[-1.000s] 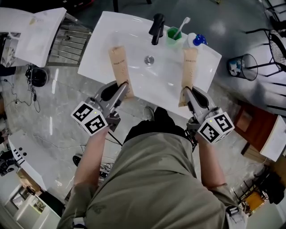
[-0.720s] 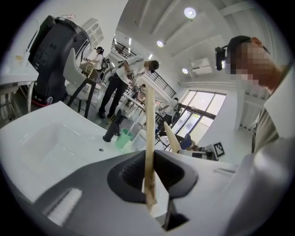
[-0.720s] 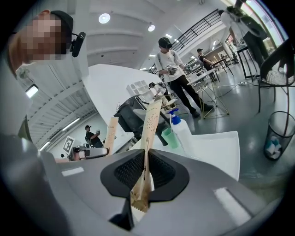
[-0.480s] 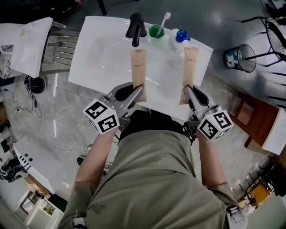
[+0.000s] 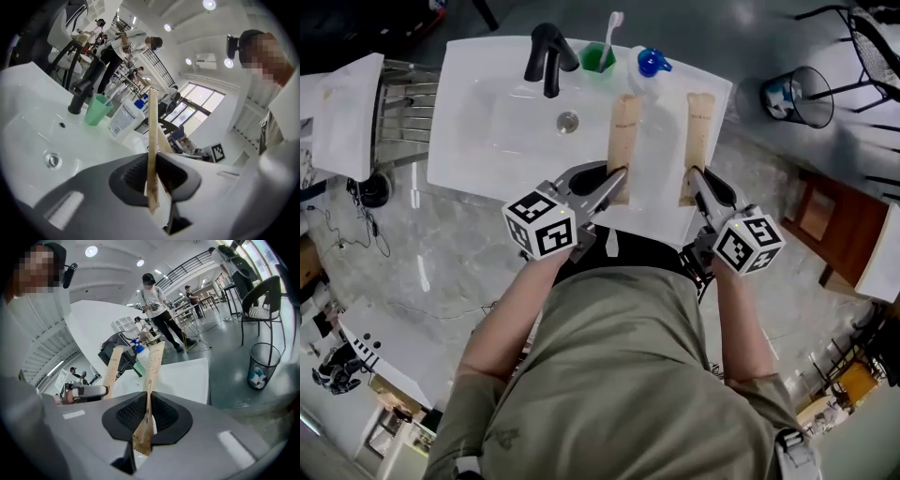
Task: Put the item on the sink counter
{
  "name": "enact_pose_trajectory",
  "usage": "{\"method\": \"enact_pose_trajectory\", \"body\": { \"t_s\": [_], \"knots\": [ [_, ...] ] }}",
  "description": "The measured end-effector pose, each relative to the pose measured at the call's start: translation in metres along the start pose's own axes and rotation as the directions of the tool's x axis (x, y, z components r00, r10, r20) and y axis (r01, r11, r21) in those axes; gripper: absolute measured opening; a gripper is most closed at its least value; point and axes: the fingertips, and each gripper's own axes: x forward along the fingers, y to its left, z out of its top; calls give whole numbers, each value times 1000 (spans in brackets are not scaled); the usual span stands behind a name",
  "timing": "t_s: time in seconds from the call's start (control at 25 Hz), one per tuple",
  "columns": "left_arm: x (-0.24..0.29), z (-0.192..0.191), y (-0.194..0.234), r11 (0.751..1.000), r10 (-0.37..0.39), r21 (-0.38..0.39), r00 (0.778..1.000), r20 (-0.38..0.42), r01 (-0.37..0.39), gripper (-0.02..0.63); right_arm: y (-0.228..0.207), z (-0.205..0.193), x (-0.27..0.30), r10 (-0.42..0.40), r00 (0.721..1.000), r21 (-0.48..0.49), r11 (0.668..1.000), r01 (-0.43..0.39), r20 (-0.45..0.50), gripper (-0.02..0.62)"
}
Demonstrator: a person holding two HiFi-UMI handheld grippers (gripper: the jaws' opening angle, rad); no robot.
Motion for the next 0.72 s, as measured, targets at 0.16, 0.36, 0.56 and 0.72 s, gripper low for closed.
{"method": "enact_pose_trajectory", "body": {
  "t_s": [0.16,0.36,0.56,0.72],
  "knots": [
    [30,-11,4,999,-20,-39,999,-42,18,48,-19,-10,5,-40,999,28,999,41,-12,40],
    [57,-25,6,997,-38,-75,995,-95,31,48,-34,-18,10,-74,997,50,996,75,-23,40],
    [86,-34,8,996,-42,-90,985,-169,27,48,-53,-21,15,-110,993,74,991,112,-32,40],
    [104,-45,10,993,-52,-116,971,-232,26,48,-64,-26,17,-134,990,90,986,137,-43,40]
  ]
}}
